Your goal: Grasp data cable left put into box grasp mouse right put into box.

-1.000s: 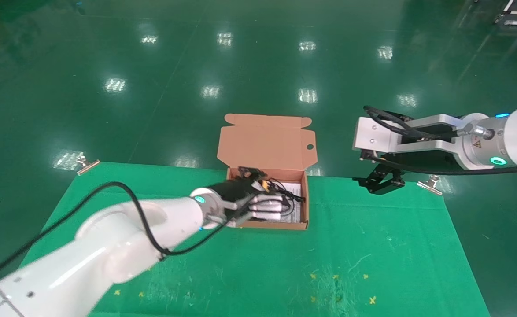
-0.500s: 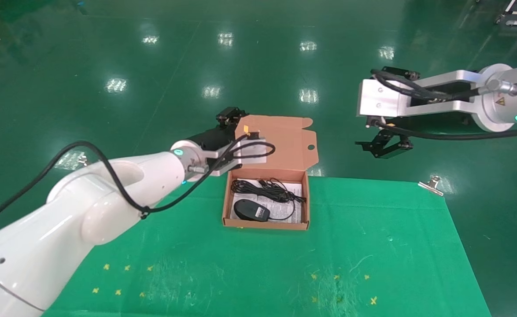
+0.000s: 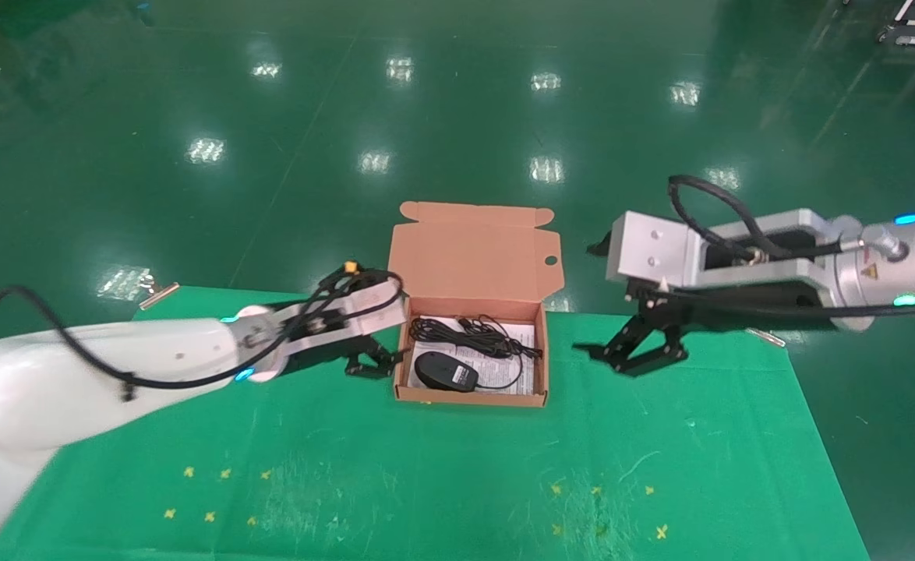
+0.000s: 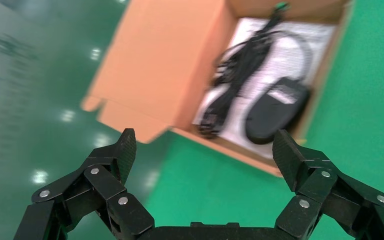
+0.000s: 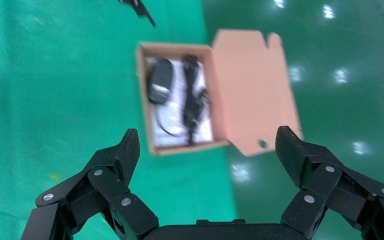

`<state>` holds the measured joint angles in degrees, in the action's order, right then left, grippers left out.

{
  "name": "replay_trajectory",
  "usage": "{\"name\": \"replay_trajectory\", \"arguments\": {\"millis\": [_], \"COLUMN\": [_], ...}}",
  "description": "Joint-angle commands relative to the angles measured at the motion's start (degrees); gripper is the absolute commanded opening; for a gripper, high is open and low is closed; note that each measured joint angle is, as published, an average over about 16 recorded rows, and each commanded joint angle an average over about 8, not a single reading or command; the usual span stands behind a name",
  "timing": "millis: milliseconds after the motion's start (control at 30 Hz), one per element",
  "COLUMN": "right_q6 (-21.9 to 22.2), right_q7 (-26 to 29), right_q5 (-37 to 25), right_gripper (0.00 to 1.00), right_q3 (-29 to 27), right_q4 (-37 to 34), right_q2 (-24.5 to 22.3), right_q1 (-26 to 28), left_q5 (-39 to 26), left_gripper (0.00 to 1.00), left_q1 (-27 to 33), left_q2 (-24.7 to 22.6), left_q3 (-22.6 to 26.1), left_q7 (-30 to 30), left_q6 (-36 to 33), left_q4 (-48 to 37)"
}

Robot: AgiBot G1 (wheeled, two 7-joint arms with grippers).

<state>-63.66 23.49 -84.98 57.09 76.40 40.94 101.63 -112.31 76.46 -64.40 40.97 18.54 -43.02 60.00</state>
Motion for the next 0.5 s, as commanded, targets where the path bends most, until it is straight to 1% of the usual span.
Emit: {"name": "replay_trajectory", "arguments": {"millis": [33, 400, 500], "right_q6": [-1.0, -6.5, -7.2], "right_q7": [-0.6, -3.8, -4.2], "right_q5": [1.9, 12.7, 14.2], "right_gripper": [1.0, 1.0, 1.0], "right_q3": [-1.9, -12.1, -13.5], "right_q4": [-0.1, -0.8, -0.9], "right_q2": [-0.3, -1.7, -1.9], "right_q1": [-1.8, -11.8, -13.2], "left_q5": [3.3, 21.3, 23.7], "left_gripper": [1.0, 1.0, 1.0], "left_q1": [-0.7, -4.5, -5.0], "left_q2": [1.4, 8.9, 9.9], "left_q3": [-1.2, -7.5, -8.4], "left_q7": [-0.4, -2.4, -2.6], "left_q6": [-2.0, -12.9, -14.4], "left_q4": [0.6, 4.1, 4.6]}}
